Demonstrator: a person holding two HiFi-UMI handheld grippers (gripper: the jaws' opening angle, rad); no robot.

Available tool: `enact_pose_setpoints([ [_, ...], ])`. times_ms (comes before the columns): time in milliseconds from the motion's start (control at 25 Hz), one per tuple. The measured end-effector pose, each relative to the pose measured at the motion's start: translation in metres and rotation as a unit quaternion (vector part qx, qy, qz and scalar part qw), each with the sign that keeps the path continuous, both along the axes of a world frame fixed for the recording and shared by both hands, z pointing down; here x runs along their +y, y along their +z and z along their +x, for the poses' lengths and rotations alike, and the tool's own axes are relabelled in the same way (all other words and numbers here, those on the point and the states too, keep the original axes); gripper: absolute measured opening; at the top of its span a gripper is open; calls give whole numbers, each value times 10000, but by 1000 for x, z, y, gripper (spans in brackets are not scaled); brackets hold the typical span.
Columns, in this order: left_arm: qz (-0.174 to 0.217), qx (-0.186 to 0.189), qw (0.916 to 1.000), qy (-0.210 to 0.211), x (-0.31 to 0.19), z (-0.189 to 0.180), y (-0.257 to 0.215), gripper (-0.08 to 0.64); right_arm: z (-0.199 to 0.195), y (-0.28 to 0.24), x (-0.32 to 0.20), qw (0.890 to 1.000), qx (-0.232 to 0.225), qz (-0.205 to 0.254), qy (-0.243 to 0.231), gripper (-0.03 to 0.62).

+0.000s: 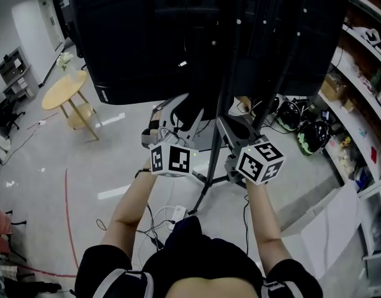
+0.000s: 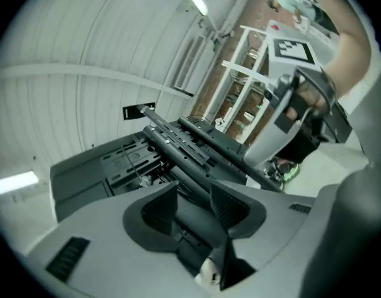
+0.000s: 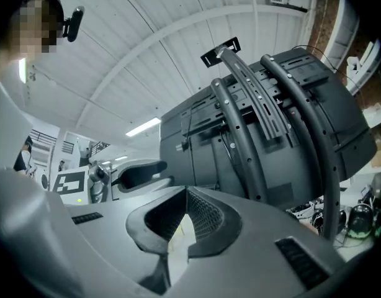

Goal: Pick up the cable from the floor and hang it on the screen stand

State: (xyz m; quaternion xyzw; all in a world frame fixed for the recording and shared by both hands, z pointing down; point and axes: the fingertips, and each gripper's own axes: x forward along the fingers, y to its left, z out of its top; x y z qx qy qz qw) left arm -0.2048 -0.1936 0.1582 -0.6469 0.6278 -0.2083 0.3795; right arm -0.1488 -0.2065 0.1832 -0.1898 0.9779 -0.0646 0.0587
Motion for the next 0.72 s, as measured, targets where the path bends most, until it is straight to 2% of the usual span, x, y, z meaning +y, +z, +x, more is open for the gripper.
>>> enact_pose_setpoints([
  [80,-147,823,9961,289,7,-1,17,102,2,7,3,9998,-55,-165,51,26],
  [160,-286,1542,9860,570,18,3,24,6,4,14,7,9994,-128,-296,99,26],
  [280,-529,2335,9666,910,33,13,31,6,7,25,10,9985,-203,-464,211,26],
  [400,-895,3235,9351,1134,39,18,50,6,12,32,14,9974,-325,-559,332,25],
  [480,-1102,3513,9219,1207,43,24,61,7,14,33,20,9970,-441,-496,396,25],
  [600,-1303,3634,9148,1189,50,30,76,7,8,36,31,9976,-447,-339,407,25],
  [720,-1379,3927,9018,1160,58,26,85,7,7,39,35,9976,-414,-276,472,23],
])
